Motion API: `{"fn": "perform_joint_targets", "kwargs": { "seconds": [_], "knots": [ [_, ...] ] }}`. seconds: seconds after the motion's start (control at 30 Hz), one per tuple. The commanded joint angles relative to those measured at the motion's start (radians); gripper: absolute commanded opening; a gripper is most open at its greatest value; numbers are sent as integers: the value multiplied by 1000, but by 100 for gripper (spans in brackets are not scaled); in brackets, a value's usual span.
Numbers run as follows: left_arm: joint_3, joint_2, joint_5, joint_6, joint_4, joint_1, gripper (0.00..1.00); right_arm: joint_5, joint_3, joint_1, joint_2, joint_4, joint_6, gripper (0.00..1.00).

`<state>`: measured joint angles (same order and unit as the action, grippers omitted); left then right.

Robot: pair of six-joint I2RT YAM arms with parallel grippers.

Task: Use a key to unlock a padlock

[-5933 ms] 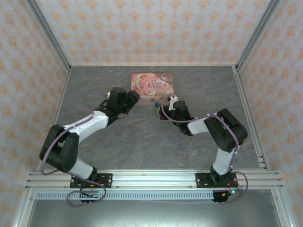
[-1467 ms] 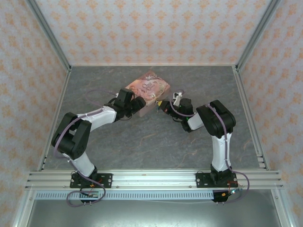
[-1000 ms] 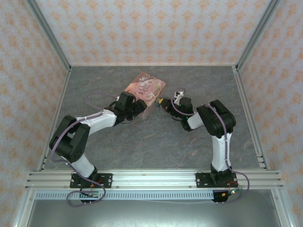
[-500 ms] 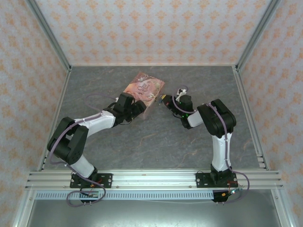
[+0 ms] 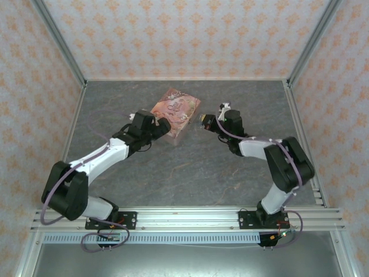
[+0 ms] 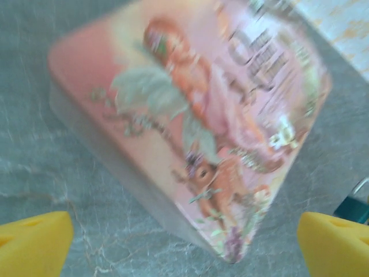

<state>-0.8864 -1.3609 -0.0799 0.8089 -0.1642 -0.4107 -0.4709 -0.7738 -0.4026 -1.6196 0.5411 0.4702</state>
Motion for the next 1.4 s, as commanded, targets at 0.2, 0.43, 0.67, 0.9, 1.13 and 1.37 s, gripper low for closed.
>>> {"fn": "perform_joint_targets", "kwargs": {
  "seconds": [0.2, 0.43, 0.67, 0.9, 1.13, 1.37],
  "knots": [
    [-16, 151, 188, -223, 65, 13, 100, -12, -42, 1, 210, -808, -319, 0],
    [18, 170, 210, -205, 130, 32, 100, -27, 44, 1, 219, -788, -253, 0],
    [4, 163, 196, -205, 127, 36, 100, -18, 63, 2, 143, -714, -229, 0],
    [-1, 177, 230, -207, 90, 43, 100, 50, 46, 1, 153, -712, -245, 24],
    [-13, 217, 298, -248, 45, 53, 100, 183, -4, 4, 231, -760, -316, 40],
    [17, 294, 414, -315, 35, 63, 100, 353, -4, 60, 363, -740, -387, 54]
  ]
}}
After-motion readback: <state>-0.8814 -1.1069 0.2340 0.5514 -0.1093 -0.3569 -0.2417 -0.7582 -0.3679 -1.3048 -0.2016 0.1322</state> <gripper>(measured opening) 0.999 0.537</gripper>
